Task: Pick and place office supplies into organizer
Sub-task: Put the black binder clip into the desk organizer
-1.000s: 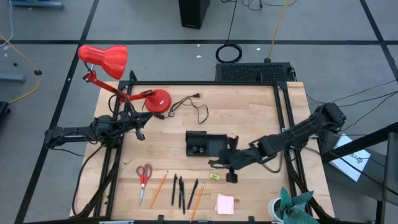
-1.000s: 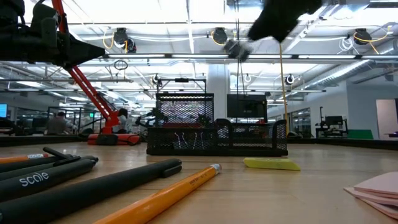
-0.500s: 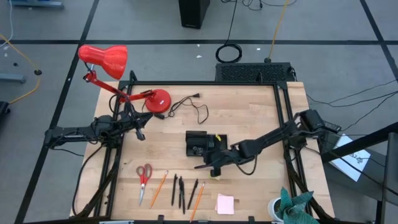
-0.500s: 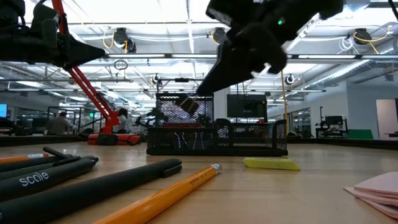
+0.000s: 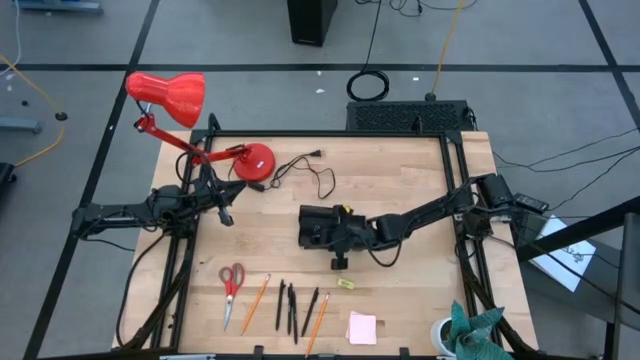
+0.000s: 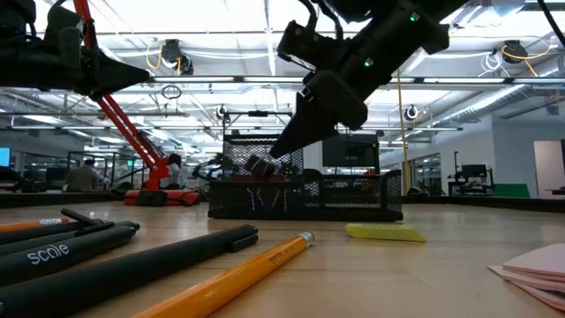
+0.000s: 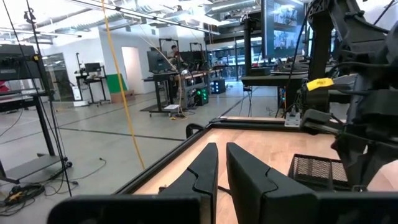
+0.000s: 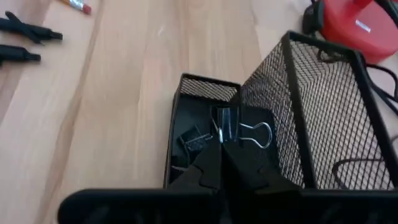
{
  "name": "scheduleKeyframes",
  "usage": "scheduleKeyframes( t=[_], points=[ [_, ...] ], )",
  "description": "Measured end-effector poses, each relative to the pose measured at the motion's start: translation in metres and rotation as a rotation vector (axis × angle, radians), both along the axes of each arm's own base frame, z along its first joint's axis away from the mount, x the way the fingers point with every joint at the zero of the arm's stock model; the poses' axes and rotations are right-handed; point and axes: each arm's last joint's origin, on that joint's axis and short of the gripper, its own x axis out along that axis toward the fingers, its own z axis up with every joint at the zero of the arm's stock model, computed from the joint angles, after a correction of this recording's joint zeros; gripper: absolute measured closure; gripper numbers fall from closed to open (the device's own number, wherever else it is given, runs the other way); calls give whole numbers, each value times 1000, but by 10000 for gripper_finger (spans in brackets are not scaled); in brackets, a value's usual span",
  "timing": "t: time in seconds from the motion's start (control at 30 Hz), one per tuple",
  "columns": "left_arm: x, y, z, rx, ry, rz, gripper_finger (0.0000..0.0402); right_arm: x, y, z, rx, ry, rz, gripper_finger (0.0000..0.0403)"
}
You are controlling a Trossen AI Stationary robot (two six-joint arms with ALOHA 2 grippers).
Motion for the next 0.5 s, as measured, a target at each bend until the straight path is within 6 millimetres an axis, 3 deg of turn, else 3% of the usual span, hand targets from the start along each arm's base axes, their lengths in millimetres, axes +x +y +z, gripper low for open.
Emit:
scheduleKeyframes(
  t=[0.5],
  points=[
    [0, 0, 0, 0, 0, 0, 362, -6, 0, -9, 2, 36, 18, 400]
  ],
)
